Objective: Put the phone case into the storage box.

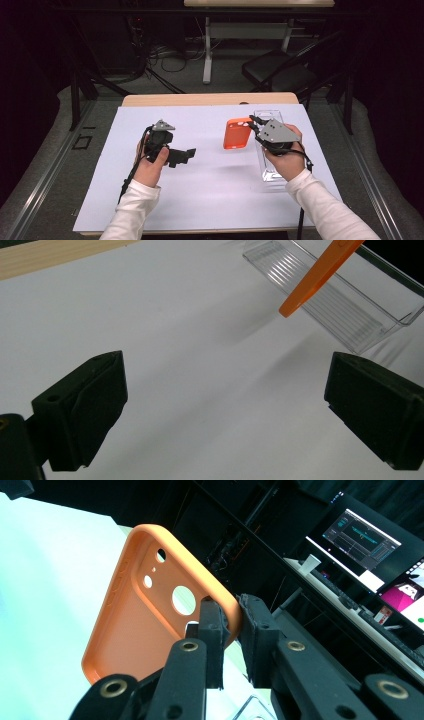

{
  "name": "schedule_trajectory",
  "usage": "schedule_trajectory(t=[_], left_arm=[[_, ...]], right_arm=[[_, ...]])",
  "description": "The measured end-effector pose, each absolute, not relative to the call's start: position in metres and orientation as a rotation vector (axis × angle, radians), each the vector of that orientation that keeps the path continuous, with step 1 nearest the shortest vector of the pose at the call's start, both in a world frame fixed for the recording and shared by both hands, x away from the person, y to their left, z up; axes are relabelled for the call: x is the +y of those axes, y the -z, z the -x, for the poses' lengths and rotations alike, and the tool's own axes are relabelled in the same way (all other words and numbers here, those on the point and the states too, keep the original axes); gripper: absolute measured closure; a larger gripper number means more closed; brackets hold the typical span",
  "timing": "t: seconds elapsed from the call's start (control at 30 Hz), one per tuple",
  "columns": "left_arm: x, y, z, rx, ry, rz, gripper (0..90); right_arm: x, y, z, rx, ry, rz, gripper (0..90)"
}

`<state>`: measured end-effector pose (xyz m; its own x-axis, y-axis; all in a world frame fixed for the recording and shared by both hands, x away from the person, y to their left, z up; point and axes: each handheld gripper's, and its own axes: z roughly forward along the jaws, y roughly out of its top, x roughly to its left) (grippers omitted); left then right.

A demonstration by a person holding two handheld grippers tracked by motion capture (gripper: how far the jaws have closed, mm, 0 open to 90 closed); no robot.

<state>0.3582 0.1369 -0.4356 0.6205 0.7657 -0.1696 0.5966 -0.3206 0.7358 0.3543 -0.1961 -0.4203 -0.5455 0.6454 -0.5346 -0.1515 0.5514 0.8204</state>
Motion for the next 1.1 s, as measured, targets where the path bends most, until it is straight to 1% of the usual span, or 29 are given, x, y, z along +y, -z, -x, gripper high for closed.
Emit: schedule_trajectory(t=[0.13,0.23,0.53,1.1], left_arm=[[0.14,0.436,-0.357,1.067,-0.261,-2.029,3.8],[0.142,0.438,-0.357,1.063,-0.243,-2.026,0.8],[0.148,0.446,-0.356,1.076,-0.233,-2.014,0.7],[0.151,0.446,-0.354,1.064,-0.212,-1.998,0.8]], right_arm=[[-0.198,0.418,-0.356,1.877,-1.093,-0.409,80.5],[-0.199,0.416,-0.359,1.875,-1.086,-0.413,80.5],[-0.208,0.411,-0.366,1.884,-1.067,-0.411,80.5],[-0.231,0.397,-0.389,1.844,-1.015,-0.455,80.6]])
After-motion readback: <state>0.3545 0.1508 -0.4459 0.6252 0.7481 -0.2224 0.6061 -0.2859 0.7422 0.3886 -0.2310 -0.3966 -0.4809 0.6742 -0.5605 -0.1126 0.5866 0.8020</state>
